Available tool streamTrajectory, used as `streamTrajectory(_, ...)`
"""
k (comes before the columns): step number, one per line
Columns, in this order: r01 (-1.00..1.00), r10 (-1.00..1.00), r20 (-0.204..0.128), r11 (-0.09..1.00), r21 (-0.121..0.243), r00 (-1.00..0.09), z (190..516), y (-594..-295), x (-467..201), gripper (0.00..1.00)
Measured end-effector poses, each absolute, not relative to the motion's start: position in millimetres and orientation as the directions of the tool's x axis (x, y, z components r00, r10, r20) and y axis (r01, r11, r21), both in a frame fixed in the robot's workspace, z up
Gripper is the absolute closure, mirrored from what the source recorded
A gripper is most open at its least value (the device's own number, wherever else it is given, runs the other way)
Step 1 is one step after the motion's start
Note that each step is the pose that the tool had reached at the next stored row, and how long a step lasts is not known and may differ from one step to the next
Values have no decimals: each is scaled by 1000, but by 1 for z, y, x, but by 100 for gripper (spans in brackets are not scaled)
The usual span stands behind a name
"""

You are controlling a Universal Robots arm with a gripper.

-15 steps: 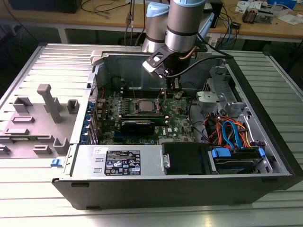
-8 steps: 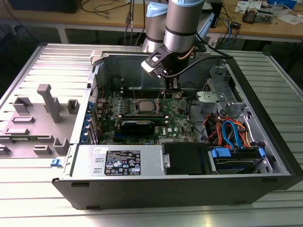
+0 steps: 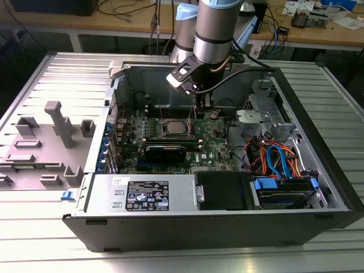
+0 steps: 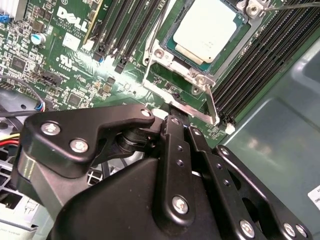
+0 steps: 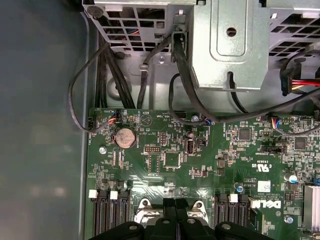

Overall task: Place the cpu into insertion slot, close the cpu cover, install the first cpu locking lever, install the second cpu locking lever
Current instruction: 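Close the cpu cover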

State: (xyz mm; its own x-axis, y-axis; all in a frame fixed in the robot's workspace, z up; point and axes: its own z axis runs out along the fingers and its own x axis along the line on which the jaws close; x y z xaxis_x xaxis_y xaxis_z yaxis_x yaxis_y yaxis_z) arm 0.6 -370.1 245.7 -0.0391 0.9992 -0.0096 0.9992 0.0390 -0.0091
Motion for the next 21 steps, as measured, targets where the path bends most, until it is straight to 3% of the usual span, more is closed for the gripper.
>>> streamTrajectory(21, 999, 999, -10, 39, -13, -39, 244, -370, -16, 89)
